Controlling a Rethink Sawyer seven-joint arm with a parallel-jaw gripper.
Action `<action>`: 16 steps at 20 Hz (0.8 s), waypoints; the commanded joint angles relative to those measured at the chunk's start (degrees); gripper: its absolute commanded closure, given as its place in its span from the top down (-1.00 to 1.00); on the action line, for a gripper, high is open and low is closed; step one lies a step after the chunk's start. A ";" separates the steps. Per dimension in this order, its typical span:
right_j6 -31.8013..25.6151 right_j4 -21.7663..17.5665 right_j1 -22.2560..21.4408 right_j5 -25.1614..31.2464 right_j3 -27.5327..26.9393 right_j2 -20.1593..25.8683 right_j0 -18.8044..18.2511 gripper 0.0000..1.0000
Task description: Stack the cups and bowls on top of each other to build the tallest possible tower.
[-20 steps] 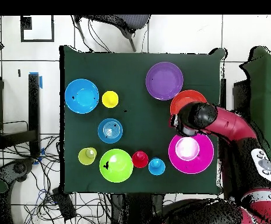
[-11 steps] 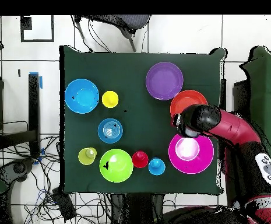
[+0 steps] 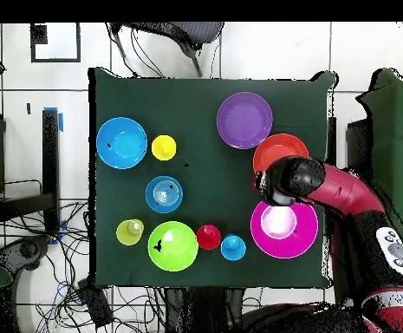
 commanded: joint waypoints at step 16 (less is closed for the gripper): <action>1.48 -5.78 11.56 16.27 -11.73 -6.76 9.04 1.00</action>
